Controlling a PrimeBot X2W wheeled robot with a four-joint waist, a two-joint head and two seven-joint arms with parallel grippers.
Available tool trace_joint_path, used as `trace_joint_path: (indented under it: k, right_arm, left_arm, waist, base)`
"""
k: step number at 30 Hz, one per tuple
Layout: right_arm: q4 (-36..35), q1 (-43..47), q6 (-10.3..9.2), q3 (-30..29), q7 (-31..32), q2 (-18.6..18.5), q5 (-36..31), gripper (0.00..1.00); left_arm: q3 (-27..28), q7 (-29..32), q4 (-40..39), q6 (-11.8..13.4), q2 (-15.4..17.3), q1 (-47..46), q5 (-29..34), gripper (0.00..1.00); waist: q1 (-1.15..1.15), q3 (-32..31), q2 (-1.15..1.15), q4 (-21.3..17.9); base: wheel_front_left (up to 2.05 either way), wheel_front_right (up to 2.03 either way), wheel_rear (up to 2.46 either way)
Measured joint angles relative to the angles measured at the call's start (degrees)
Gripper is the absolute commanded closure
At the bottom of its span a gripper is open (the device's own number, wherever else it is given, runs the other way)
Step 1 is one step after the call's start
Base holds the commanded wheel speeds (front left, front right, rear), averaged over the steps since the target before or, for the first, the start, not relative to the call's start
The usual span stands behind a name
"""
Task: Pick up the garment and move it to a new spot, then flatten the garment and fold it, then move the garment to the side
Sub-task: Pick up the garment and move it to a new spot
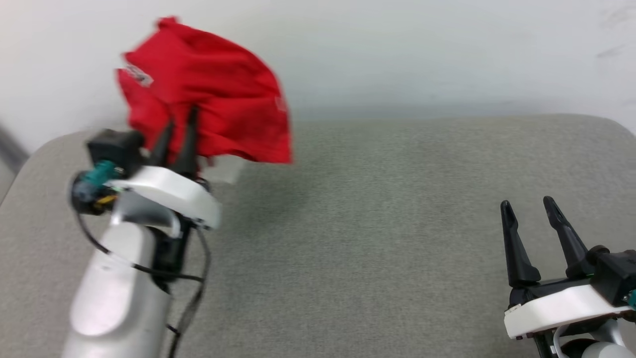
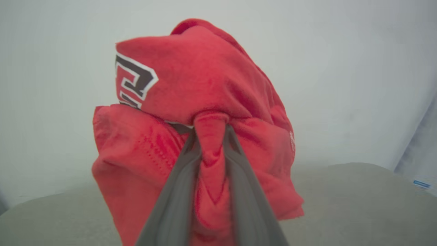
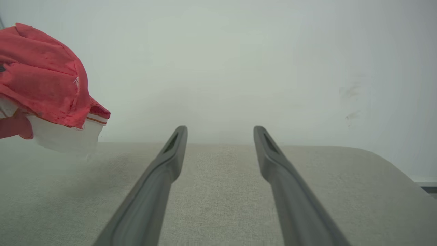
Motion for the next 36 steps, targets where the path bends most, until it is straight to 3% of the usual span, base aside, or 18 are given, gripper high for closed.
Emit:
trace_joint_path:
  k: [10,22,23,24,25,26,33,36]
  right_arm:
    - [-0.37,-0.30,-0.01,0.35,0.15,0.00,1.09,0.00]
    - [0.73,-3.12,-0.01,0.25,-1.94,0.01,2.08,0.00]
    - [1.05,-3.29,-0.01,0.30,-1.96,0.00,2.08,0.00]
    - [1.36,-3.52,0.00,0.46,-1.97,0.01,2.07,0.00]
    - [1.54,-3.79,0.00,0.51,-2.12,0.02,2.03,0.00]
    - [1.59,-3.84,0.00,0.43,-2.13,0.02,1.93,0.00]
    - [2.45,-3.15,-0.01,-0.09,-1.44,0.02,0.93,0.00]
    - [2.48,-1.88,-0.01,-0.45,-0.82,0.02,0.73,0.00]
  left_arm:
    - [-12.24,3.76,-3.86,-2.46,-7.94,5.89,0.46,1.00]
    - [-22.83,7.58,1.41,-4.41,-8.50,12.38,1.35,1.00]
    - [-23.50,7.76,1.70,-4.47,-8.55,12.65,1.22,0.58]
    - [-24.02,7.75,1.83,-4.53,-8.61,12.88,0.99,0.58]
    - [-24.34,7.67,1.88,-4.54,-8.61,12.95,0.99,0.12]
    - [-24.61,7.09,1.74,-4.55,-8.60,12.98,1.03,0.00]
    - [-25.36,0.57,-1.99,-4.30,-9.28,12.96,2.13,0.00]
    - [-24.30,-2.21,-3.97,-2.87,-9.46,13.45,2.14,0.00]
  waist:
    - [0.01,2.96,0.00,-5.43]
    - [0.01,11.20,0.00,-7.57]
    - [0.02,11.37,0.00,-7.38]
    - [0.02,11.39,0.00,-7.16]
    - [0.02,11.25,0.00,-6.97]
    - [0.02,11.04,0.00,-6.75]
    - [0.01,7.35,0.00,-4.96]
    - [0.01,5.10,0.00,-4.10]
  base:
    - [0.00,0.00,0.00]
    - [0.00,0.00,0.00]
    - [0.00,0.00,0.00]
    - [0.00,0.00,0.00]
    - [0.00,0.00,0.00]
    - [0.00,0.00,0.00]
    - [0.00,0.00,0.00]
    - [0.00,0.00,0.00]
